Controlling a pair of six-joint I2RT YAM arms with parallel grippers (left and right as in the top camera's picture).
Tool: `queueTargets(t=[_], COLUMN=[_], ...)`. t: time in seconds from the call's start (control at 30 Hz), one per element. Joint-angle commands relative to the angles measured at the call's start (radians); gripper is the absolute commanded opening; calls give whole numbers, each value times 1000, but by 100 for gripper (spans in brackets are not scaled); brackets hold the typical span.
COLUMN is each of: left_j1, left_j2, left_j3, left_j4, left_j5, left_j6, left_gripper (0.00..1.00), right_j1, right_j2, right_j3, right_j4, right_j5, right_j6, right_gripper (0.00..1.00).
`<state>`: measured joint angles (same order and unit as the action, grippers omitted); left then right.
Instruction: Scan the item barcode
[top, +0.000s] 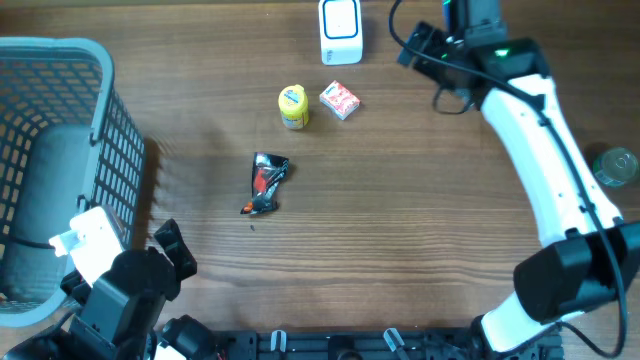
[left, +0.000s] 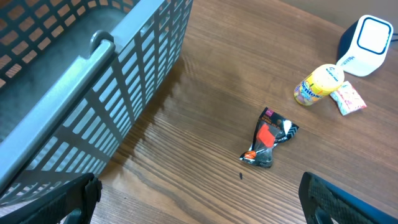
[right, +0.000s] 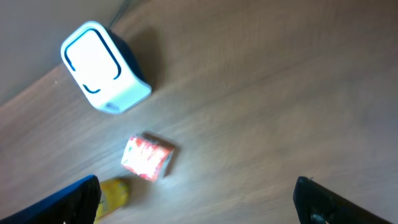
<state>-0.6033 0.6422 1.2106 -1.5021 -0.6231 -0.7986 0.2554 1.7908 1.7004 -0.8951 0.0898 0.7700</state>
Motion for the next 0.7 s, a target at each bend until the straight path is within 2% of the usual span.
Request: queueTargets(t=[0.0,0.07,0.1,0.13,0.2,0.27,0.3,0.47,0.67], left_j1=[-1,-1,-1,-1,-1,-1,-1,-1,-1], left_j2=[1,1,1,1,1,1,1,1,1], left_j3=[-3,-3,-3,-3,-3,-3,-3,-3,-3], left_j4=[2,2,1,0,-3,-3,-3,-2,-3], left_j5=[5,5,5,5,5,5,5,5,5], left_j6=[-2,-2,-2,-2,-2,-2,-2,-2,-2], left_gripper=[100,100,100,100,100,100,100,100,100], right_j1=[61,91,100,109,112,113,113,145,205], right_j2=[141,254,289,316,320,320,320,345,457], right_j3=[-6,4,14,16,18,25,25,25,24], right_j4=[44,115,150,240,286,327,338,373,451], right_j5=[-37,-100,-129,-184,-181,-220,-222,-215,-203], right_j6=[269,161,40,-233,-443,-775,-874,-1106,-1134], right_gripper=[100,99,99,100,100,100,100,100,100])
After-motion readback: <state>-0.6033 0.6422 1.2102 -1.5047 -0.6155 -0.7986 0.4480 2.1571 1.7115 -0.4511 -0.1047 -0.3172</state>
